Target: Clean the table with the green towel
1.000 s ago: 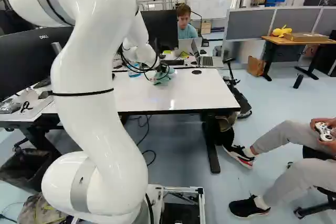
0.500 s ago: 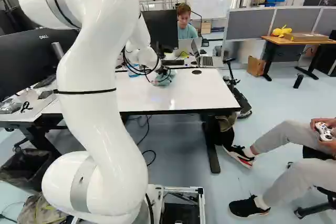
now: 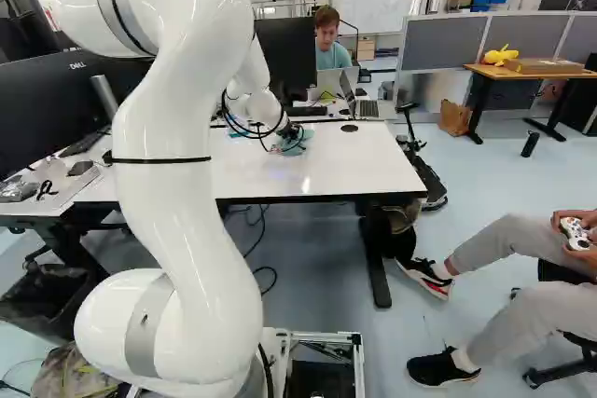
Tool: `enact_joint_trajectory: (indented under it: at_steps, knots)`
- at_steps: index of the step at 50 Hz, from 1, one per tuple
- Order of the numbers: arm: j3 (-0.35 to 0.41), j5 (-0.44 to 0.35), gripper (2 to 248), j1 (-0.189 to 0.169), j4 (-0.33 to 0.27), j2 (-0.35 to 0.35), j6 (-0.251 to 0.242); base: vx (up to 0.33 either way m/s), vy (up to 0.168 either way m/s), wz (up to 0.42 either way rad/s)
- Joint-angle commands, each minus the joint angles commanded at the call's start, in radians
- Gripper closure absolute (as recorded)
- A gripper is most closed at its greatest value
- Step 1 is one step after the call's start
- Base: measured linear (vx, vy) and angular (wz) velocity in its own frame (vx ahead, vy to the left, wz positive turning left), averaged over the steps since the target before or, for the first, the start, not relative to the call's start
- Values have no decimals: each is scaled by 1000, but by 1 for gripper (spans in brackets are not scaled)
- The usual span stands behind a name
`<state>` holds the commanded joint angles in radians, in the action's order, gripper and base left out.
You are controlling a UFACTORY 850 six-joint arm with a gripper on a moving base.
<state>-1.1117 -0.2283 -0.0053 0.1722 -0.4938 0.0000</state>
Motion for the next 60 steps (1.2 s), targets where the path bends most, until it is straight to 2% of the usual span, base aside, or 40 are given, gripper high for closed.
enact_joint_trajectory:
  at_steps: [32, 51, 60]
  knots:
    - [2, 37, 202, -3, 0, 1, 0, 0, 0, 0]
    - [-1, 37, 202, -49, 0, -1, 0, 0, 0, 0]
    - [-29, 37, 202, -65, 0, -22, 0, 0, 0, 0]
